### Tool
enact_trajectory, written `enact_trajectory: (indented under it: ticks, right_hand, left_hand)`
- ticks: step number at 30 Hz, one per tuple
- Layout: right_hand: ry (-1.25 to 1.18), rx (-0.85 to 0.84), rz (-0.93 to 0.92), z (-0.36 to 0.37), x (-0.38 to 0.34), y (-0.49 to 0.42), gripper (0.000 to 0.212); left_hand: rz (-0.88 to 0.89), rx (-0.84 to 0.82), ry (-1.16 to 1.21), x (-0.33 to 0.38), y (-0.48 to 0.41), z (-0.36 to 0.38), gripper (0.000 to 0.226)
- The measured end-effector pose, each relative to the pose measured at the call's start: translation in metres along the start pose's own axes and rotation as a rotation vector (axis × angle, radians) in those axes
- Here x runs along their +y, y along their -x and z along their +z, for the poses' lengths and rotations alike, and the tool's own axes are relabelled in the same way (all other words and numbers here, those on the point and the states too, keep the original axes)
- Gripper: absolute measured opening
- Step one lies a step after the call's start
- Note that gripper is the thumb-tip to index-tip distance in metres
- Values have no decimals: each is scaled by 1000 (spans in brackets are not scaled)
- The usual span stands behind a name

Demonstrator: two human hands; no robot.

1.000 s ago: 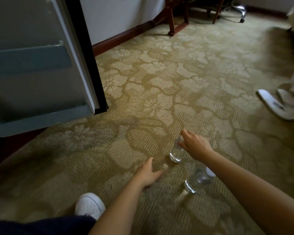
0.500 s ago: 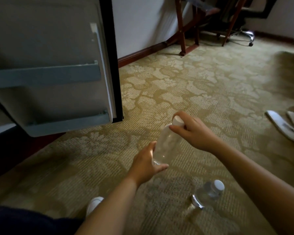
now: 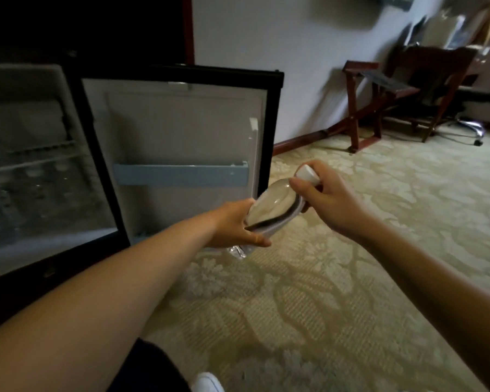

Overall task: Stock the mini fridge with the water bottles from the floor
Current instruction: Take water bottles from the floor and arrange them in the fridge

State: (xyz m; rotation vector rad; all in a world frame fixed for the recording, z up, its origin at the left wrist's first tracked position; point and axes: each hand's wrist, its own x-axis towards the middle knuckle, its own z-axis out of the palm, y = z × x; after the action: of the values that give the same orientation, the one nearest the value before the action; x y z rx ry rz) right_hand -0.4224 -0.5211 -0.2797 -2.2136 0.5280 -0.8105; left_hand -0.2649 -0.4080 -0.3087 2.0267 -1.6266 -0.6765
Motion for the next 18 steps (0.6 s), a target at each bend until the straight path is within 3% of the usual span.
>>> enact_trajectory:
  ticks: [8,15,18]
  right_hand:
    - [-104,126,-116,62,-70,-65,22]
    - [-124,53,-255,134,-135,-113,20]
    - [-126,33,-302,165,-159,-131,22]
  left_hand:
    - [-39,108,-31,-39,42,-89,36]
    - [-117,274,27,-100,92,-151,35]
    - [-142,327,10,-128,108,-175,48]
